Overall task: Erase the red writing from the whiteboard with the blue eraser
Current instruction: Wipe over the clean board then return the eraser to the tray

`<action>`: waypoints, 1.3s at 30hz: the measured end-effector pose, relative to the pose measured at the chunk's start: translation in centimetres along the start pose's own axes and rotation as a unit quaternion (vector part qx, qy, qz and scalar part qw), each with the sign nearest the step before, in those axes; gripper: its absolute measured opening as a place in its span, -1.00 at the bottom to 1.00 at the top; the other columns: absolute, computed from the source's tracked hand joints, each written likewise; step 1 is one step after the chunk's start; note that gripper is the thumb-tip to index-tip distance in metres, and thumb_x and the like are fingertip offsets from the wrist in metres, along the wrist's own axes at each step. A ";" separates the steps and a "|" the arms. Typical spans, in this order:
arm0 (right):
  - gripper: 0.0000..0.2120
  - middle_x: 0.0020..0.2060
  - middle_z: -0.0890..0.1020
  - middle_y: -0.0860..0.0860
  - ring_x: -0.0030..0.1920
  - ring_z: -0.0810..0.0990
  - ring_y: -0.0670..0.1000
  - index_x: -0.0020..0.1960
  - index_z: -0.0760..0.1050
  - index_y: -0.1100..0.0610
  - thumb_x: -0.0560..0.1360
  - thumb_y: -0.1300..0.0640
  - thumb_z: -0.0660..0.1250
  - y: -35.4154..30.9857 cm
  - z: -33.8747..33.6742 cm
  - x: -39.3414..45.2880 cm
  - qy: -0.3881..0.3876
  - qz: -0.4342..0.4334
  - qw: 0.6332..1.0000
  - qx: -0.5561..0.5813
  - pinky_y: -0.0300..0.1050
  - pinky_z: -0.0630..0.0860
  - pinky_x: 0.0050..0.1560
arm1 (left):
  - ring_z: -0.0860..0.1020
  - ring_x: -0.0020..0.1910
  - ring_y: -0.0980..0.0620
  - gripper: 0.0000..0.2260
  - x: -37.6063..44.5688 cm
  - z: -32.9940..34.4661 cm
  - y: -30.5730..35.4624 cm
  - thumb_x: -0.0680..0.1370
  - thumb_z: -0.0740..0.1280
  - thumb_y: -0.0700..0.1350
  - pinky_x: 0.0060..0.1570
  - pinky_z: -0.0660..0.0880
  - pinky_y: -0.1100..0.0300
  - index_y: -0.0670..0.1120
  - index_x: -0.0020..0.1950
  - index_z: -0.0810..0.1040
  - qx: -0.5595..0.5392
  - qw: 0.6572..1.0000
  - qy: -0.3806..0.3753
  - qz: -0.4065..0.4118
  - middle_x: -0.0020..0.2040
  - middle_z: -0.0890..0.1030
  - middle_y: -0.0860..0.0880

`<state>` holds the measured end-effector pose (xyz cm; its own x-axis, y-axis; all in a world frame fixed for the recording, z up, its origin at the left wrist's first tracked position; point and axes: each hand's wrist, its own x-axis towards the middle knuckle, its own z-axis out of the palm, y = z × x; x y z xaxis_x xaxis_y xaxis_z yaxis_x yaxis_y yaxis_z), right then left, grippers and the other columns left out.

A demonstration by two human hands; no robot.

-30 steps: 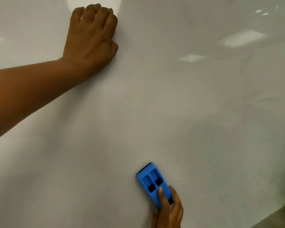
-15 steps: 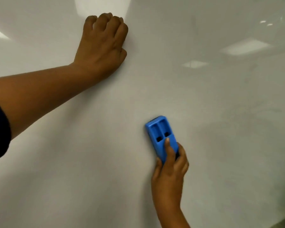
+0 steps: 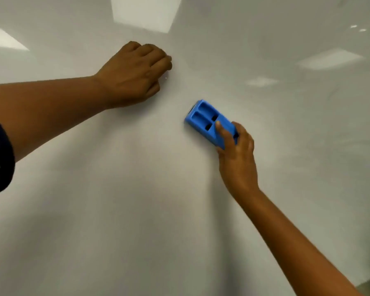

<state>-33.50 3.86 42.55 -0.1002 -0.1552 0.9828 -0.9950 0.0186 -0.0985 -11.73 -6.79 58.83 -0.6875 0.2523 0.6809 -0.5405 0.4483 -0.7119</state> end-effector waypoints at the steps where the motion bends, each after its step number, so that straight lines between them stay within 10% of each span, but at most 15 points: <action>1: -0.43 0.34 0.28 0.07 0.32 0.27 -0.10 0.43 0.21 -0.09 0.51 0.26 0.28 0.8 -0.7 2.4 0.012 0.035 0.999 0.006 -0.08 0.41 0.17 | 0.47 0.13 -0.31 -0.54 -1.2 -0.4 -0.5 0.49 -0.02 -0.08 0.00 0.35 -0.10 -0.32 0.24 0.40 -0.002 1.000 -0.015 0.009 0.17 0.50 -0.33; 8: -0.43 0.33 0.27 0.14 0.24 0.33 0.14 0.47 0.08 -0.07 0.55 0.21 0.21 0.0 -2.5 11.1 0.034 0.209 0.977 -0.021 -0.09 0.38 0.00 | 0.55 0.09 -0.30 -0.69 -9.2 -2.1 -0.2 0.42 0.25 -0.32 -0.04 0.48 -0.14 -0.30 0.15 0.52 -0.049 0.996 -0.050 0.048 0.13 0.58 -0.28; 16: -0.39 0.33 0.38 0.15 0.27 0.40 0.16 0.39 0.27 -0.03 0.42 0.22 0.41 -11.9 3.3 -0.2 -0.040 -0.078 0.996 0.021 -0.06 0.49 0.07 | 0.27 0.42 -0.12 -0.37 -9.1 -1.2 3.4 0.50 0.18 0.18 0.37 0.19 -0.05 -0.19 0.44 0.25 -0.112 0.993 -0.002 0.022 0.43 0.32 -0.16; 22: -0.50 0.34 0.40 0.04 0.35 0.36 0.04 0.35 0.32 0.13 0.46 0.04 0.34 -8.8 2.5 0.7 -0.117 -0.131 0.972 0.154 -0.41 0.12 0.36 | 0.57 0.02 -0.17 -0.47 -10.0 -0.3 4.2 0.55 0.11 0.13 -0.07 0.47 0.02 -0.21 0.37 0.40 -0.035 0.998 -0.029 0.046 0.18 0.56 -0.20; 28: -0.50 0.45 0.24 0.08 0.46 0.11 0.02 0.44 0.20 0.14 0.55 -0.02 0.12 -2.7 2.6 4.1 -0.023 -0.029 0.995 0.090 0.06 0.12 0.45 | 0.52 -0.01 -0.27 -0.52 -8.5 -2.3 -2.7 0.51 0.31 0.06 -0.07 0.41 -0.05 -0.05 0.39 0.39 0.031 0.995 0.024 -0.088 0.20 0.51 -0.29; 39: -0.50 0.48 0.09 0.05 0.49 0.00 0.02 0.48 0.13 0.08 0.57 -0.04 -0.03 -1.9 5.1 3.8 -0.004 -0.069 0.997 -0.033 0.06 -0.05 0.47 | 0.44 0.05 -0.26 -0.54 -12.0 -1.4 -2.8 0.56 0.24 0.07 -0.06 0.35 -0.06 -0.02 0.43 0.32 0.029 0.952 0.108 -0.285 0.22 0.45 -0.27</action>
<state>-32.04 -1.83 45.62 0.0376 -0.1693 0.9848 -0.9969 0.0612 0.0486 -1.30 -9.87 52.91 -0.1615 0.1547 0.9747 -0.8264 0.5187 -0.2193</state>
